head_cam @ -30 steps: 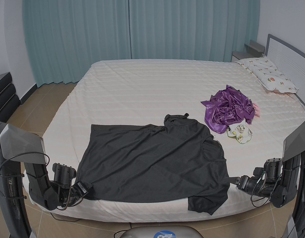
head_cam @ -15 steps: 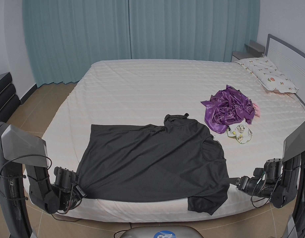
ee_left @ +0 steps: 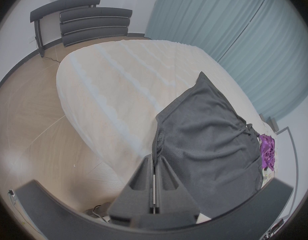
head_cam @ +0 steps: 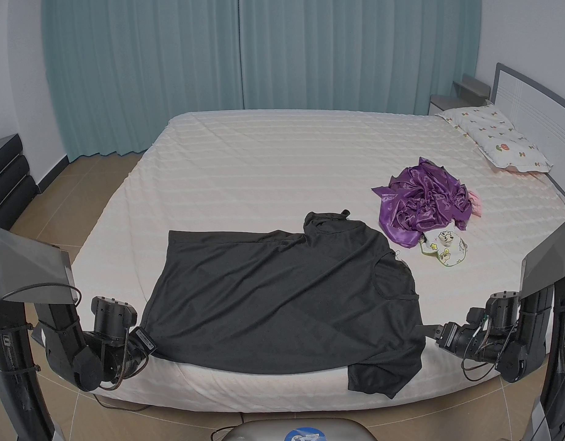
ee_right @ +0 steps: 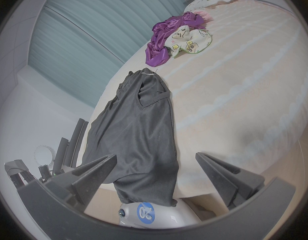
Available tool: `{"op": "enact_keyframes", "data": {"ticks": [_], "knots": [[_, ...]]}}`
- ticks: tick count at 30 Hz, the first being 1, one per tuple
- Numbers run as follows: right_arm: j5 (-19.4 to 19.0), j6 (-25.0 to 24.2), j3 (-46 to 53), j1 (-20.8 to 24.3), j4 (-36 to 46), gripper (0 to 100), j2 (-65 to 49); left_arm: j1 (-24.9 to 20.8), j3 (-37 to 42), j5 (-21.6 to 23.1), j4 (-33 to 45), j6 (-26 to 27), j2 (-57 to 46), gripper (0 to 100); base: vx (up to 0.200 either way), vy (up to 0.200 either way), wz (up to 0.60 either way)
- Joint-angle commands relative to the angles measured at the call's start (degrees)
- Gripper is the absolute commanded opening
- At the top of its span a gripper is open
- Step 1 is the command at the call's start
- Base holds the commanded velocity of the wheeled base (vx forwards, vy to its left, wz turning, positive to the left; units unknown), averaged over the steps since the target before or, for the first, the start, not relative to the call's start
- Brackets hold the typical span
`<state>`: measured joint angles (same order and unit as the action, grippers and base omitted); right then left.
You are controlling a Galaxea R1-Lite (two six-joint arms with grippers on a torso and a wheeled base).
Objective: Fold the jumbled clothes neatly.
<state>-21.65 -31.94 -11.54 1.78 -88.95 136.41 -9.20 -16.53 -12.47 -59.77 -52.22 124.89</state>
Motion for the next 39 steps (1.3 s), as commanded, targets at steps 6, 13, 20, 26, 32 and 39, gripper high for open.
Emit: {"op": "enact_keyframes", "data": {"ticks": [6,13,20,26,32,39], "knots": [[0.12,-0.05,-5.95,0.68,2.29,100,3.07,1.82,-1.84,1.57,-0.08,-3.41,-1.76,0,0.000,0.000,0.00],[0.91,0.04,-11.75,2.18,7.13,100,3.86,2.35,-2.45,2.80,0.00,-3.59,-2.55,0,0.000,0.000,0.00],[3.46,0.04,-17.20,2.88,11.70,0,3.95,2.96,-2.63,2.89,-0.08,-3.59,-2.55,0,0.000,0.000,0.00],[4.51,0.04,-21.41,2.53,12.05,0,3.77,3.32,-2.81,2.89,-0.08,-3.59,-2.72,0,0.000,0.000,0.00],[4.60,0.12,-26.42,3.14,12.05,0,3.25,3.14,-5.97,2.80,0.00,-5.61,-2.55,0,0.000,0.000,0.00],[4.16,0.30,-33.54,4.28,12.58,0,5.44,3.67,-8.08,2.89,0.00,-7.45,-1.76,0,0.000,0.000,0.00]]}}
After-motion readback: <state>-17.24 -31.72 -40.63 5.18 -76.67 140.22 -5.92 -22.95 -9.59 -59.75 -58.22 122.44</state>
